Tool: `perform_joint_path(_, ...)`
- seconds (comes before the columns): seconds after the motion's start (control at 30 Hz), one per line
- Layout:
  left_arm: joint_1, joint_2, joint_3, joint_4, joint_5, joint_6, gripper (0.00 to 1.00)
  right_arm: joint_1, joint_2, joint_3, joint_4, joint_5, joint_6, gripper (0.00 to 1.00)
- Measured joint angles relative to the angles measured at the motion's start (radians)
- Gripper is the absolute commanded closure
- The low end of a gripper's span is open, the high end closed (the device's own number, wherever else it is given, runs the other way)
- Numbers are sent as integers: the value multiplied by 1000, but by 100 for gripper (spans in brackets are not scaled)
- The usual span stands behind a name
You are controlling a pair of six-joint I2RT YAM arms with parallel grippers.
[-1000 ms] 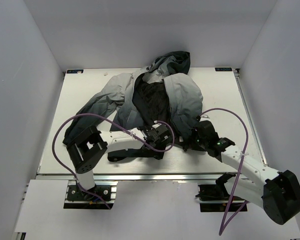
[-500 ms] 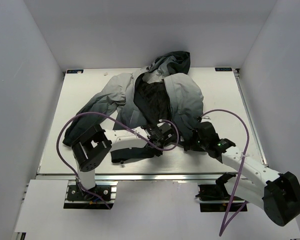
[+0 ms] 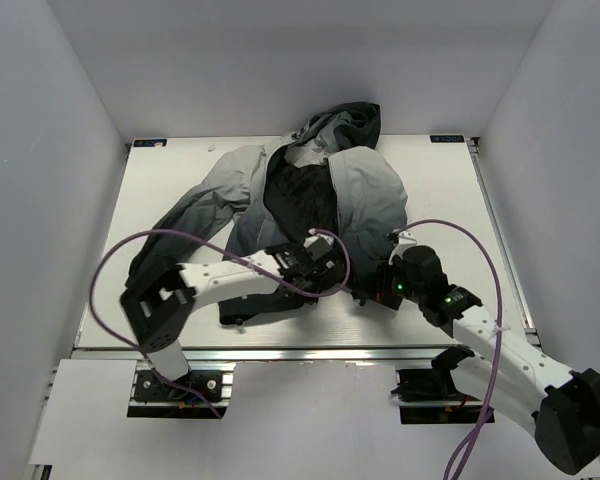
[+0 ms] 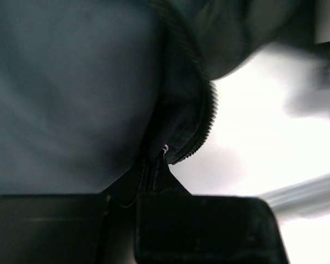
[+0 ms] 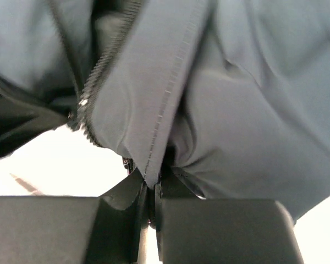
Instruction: Zip up the jacket
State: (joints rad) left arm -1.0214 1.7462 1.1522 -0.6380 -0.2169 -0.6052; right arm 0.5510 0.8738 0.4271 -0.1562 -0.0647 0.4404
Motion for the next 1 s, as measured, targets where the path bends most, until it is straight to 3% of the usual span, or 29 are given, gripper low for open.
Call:
perform_joint_path(0.17, 5, -280, -8, 23, -28, 4, 100, 0, -16, 0, 131, -161, -6, 100)
perform_joint_path(0.33, 5, -592, -80, 205, -42, 16, 100, 0, 14, 29, 241, -264, 4, 100)
perform_joint_path(0.43, 5, -686, -117, 285, -77, 20, 100, 0, 35, 61, 291, -286, 23, 100)
perform_joint_path(0.8, 6, -533, -88, 299, -214, -71, 100, 1, 64, 88, 546, -320, 98, 100)
perform_joint_path(1.0, 6, -364, -20, 127, -153, -139, 100, 7, 135, 106, 458, -223, 56, 100)
